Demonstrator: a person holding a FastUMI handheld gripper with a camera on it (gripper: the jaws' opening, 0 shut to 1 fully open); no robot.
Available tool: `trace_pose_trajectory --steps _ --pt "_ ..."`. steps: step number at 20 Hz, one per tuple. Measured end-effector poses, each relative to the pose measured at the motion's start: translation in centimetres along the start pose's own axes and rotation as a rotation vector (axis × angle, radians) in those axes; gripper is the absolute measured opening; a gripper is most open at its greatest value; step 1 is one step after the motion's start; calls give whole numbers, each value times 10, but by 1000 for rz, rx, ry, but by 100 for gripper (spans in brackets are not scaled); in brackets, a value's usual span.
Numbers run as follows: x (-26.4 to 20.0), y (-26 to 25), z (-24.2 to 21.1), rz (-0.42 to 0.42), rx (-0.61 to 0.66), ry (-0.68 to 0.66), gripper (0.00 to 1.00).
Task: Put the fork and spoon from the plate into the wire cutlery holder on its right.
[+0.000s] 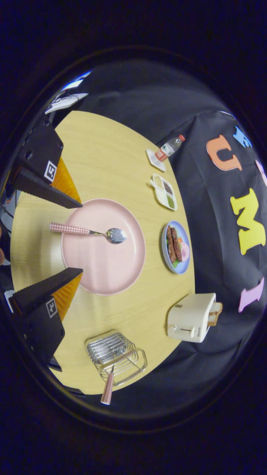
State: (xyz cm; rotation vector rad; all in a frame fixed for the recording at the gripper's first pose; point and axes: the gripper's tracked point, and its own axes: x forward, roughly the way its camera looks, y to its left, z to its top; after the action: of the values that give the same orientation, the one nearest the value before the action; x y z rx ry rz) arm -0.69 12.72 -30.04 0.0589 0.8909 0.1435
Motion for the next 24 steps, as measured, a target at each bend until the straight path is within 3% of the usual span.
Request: trace_pose_trajectory --steps 3,13,15,16,17,19,24 --pt "20 7 -6 -25 -23 19 90" --pt "52 2 -23 -67 -11 107 41" --pt "51 -5 -21 -90 -23 126 10" --pt "58 -8 -26 -96 -27 129 14" --pt "52 -9 -19 -103 -32 140 9" --pt "42 -13 -16 -96 -31 157 8" --pt "-12 -37 19 -55 -10 180 8"
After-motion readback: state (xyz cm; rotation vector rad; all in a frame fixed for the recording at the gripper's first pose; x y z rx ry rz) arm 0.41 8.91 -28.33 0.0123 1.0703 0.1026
